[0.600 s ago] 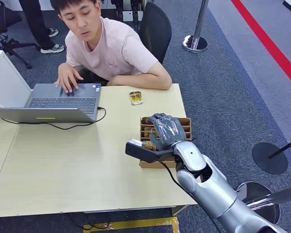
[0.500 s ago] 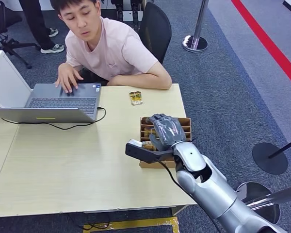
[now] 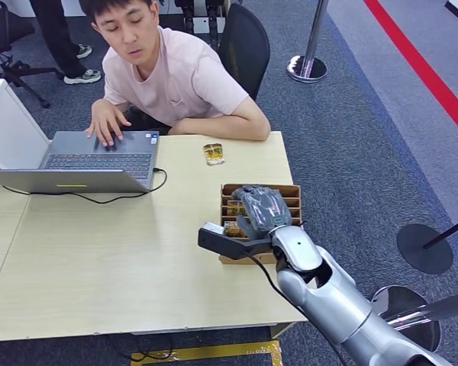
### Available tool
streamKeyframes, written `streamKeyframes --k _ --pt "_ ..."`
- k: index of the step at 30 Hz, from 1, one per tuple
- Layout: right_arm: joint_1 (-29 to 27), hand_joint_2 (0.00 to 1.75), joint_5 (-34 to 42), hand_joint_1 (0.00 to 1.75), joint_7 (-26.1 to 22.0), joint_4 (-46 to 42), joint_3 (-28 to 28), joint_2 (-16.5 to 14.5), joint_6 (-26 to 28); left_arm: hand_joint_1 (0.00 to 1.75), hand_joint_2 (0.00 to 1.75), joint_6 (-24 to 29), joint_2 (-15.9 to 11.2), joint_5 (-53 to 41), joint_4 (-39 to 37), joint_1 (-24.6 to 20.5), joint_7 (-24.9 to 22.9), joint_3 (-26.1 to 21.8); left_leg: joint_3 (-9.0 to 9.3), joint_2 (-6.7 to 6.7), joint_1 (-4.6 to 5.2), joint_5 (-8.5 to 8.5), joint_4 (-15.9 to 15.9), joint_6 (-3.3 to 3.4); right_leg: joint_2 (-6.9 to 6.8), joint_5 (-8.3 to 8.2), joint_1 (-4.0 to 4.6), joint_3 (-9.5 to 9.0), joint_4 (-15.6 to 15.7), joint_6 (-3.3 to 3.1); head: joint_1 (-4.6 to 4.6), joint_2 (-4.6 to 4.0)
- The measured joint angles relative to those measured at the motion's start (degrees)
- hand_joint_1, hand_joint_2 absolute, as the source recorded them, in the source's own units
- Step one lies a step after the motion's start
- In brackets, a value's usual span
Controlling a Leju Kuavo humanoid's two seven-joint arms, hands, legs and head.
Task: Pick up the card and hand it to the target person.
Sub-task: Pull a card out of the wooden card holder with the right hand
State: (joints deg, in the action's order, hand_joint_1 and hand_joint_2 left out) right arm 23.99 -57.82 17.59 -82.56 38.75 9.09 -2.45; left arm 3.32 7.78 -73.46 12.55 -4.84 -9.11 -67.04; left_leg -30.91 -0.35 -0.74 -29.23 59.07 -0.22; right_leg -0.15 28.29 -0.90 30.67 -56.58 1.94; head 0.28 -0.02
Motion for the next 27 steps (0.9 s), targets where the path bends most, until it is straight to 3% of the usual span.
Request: streamKeyframes --k 3,27 --pt "0.44 1.75 0.41 0.93 0.36 0.73 0.22 -0.18 0.00 0.00 0.00 0.00 0.00 -0.02 -0.02 0.00 -0.33 0.00 0.00 0.00 0.00 0.00 0.00 0.00 0.00 0.00 0.00 0.00 0.00 0.00 0.00 0.01" --pt "3.73 1.75 2.11 0.89 1.88 9.41 -0.22 -3.82 1.04 0.00 0.00 0.00 0.02 -0.62 -0.15 -0.02 -0.56 0.00 0.01 0.00 0.00 0.00 0.00 0.00 0.00 0.00 0.00 0.00 0.00 0.00 -0.01 0.01"
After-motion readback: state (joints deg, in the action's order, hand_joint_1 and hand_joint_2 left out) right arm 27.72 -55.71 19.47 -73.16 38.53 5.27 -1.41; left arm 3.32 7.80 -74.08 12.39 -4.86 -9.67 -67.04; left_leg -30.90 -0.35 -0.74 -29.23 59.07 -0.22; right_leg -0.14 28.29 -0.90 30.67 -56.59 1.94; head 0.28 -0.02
